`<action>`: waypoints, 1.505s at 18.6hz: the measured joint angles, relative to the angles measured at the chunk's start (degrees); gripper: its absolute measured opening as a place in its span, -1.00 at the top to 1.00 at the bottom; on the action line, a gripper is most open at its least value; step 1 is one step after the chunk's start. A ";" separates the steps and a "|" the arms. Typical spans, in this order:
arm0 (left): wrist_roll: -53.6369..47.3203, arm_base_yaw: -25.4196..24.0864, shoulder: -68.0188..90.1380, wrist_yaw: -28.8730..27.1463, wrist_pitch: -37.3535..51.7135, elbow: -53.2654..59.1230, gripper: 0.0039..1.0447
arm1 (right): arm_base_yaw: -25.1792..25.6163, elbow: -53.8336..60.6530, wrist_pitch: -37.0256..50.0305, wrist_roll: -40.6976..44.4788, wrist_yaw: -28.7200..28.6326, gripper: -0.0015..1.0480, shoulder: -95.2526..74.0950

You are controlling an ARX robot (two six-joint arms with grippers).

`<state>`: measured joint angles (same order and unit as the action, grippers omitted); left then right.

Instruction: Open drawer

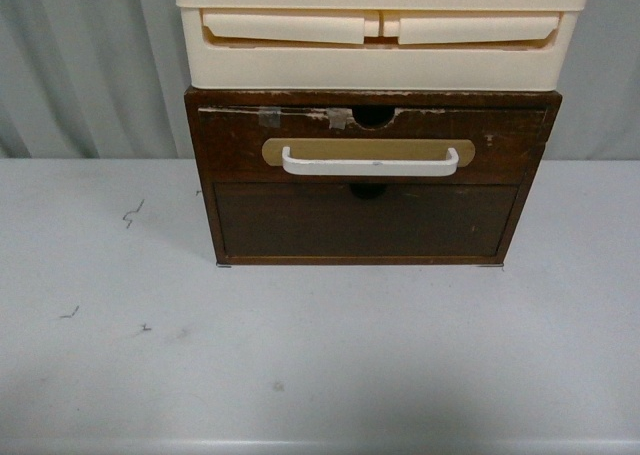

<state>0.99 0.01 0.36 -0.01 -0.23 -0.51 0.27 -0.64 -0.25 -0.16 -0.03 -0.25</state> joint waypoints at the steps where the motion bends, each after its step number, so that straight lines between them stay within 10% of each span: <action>1: 0.00 0.00 0.00 0.00 0.00 0.00 -0.88 | 0.00 0.00 0.00 0.00 0.02 -0.87 0.00; 21: 0.00 0.00 0.02 0.00 0.00 0.00 -0.88 | 0.00 0.00 0.00 0.00 0.02 -0.87 0.00; 28: 1.97 1.46 10.25 -1.70 -15.04 -6.82 -0.88 | 0.28 -8.76 -19.17 0.24 2.78 -0.87 -14.45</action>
<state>2.96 1.48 10.61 -1.72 -15.27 -7.33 0.56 -9.41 -19.42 0.08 2.74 -14.70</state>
